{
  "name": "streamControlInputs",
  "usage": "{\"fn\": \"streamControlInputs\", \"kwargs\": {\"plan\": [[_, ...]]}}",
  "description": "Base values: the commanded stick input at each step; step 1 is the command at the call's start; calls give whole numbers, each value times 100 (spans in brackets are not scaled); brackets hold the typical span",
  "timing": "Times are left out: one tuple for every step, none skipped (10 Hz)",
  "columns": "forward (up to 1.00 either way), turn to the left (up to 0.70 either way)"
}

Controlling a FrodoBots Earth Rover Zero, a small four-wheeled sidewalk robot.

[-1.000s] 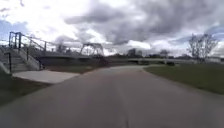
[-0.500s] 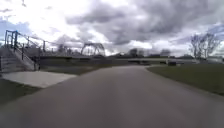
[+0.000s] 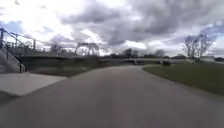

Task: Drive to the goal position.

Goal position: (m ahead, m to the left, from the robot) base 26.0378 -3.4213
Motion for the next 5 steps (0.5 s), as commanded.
{"fn": "streamControlInputs", "kwargs": {"plan": [[100,-30],[100,-32],[100,-12],[100,0],[100,0]]}}
